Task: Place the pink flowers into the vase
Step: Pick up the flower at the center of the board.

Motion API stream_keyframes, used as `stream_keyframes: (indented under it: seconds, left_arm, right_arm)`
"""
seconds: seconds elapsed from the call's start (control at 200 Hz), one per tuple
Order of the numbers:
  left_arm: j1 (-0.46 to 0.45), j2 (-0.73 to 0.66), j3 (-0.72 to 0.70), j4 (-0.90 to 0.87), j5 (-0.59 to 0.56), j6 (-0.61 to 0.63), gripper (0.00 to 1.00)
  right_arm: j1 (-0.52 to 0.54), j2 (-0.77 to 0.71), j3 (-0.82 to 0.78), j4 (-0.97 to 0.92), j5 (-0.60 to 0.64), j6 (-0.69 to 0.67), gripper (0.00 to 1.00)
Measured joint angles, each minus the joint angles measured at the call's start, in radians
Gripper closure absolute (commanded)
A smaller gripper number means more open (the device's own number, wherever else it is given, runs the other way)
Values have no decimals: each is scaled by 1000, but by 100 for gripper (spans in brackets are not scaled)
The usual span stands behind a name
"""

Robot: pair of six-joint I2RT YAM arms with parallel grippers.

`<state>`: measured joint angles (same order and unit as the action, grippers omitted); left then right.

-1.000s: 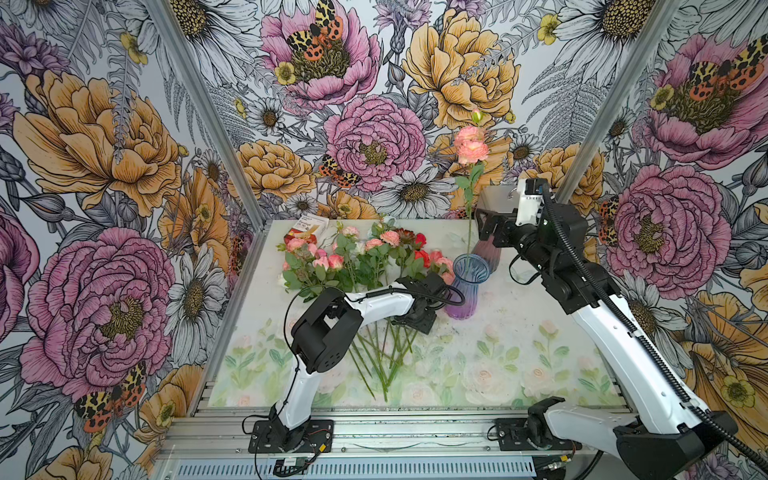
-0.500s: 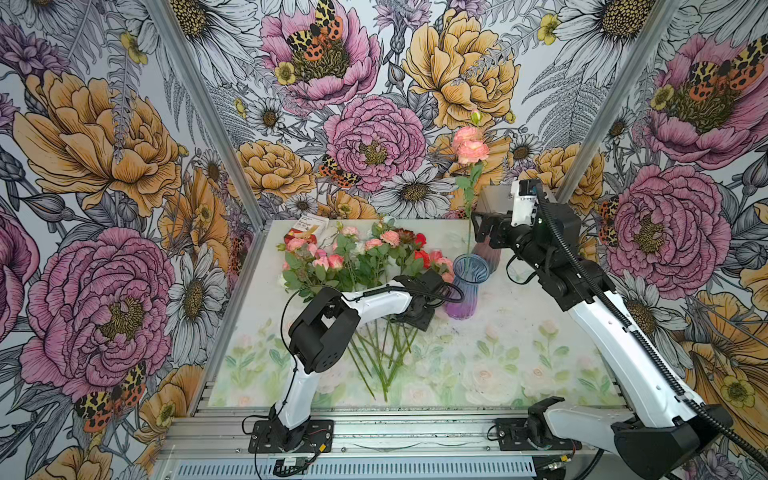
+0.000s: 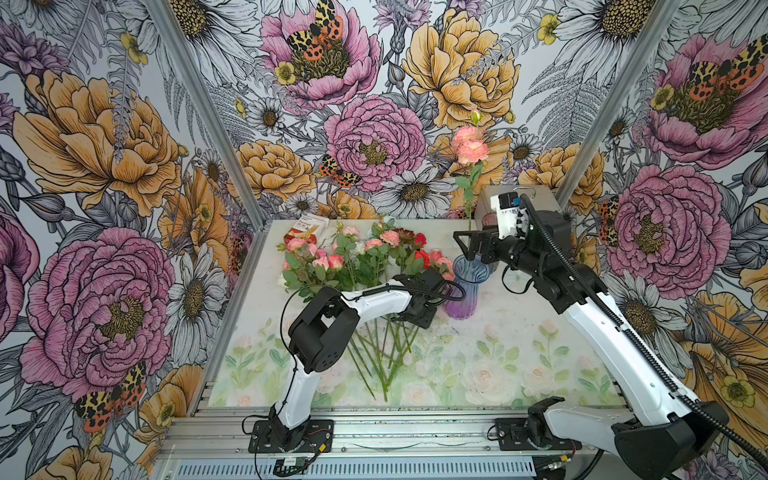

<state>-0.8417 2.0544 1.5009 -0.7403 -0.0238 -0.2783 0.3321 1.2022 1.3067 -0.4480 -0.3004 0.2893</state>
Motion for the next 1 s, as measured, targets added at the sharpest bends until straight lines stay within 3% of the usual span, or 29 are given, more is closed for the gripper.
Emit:
stream_keyframes:
  seconds: [0.145, 0.48, 0.56, 0.91, 1.001]
  left_arm:
    - [22, 0, 0, 10, 11, 0, 59]
    - [34, 0, 0, 13, 19, 1, 66]
    - [34, 0, 0, 14, 19, 1, 72]
    - [35, 0, 0, 34, 46, 5, 70]
    - [35, 4, 0, 34, 48, 8, 81]
  right_arm:
    - [3, 2, -1, -65, -46, -14, 1]
    - [10, 10, 7, -248, 16, -28, 1]
    - [10, 10, 7, -255, 18, -28, 1]
    - [10, 10, 20, -267, 27, -28, 1]
    - [10, 10, 21, -267, 31, -28, 1]
